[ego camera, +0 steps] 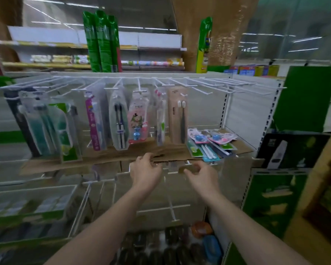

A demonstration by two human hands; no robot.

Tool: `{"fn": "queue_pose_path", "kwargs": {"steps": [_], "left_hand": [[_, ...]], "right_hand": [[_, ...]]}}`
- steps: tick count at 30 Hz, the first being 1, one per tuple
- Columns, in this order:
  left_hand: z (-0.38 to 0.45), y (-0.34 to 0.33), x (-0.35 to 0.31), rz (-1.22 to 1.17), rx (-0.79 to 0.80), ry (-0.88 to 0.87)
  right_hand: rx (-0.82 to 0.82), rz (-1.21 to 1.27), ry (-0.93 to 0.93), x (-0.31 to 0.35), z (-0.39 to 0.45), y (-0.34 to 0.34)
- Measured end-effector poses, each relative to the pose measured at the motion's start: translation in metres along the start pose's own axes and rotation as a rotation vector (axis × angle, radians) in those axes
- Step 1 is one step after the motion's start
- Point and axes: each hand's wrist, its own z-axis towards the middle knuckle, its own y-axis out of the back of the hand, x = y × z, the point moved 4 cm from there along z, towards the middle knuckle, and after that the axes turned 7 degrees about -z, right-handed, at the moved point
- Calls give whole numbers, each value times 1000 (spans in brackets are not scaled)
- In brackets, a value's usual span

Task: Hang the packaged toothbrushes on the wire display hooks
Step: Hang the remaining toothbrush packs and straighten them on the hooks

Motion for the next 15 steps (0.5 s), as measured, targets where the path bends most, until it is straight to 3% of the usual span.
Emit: {"fn": "queue_pose_path", "kwargs": {"steps": [8, 15], "left_hand": [[-13, -45, -28, 87, 98, -69], [9, -95, -72, 110, 76, -149]], "right_hand": [[-58, -48, -51, -39, 10, 26], [-107, -44, -47, -70, 60, 55]]}}
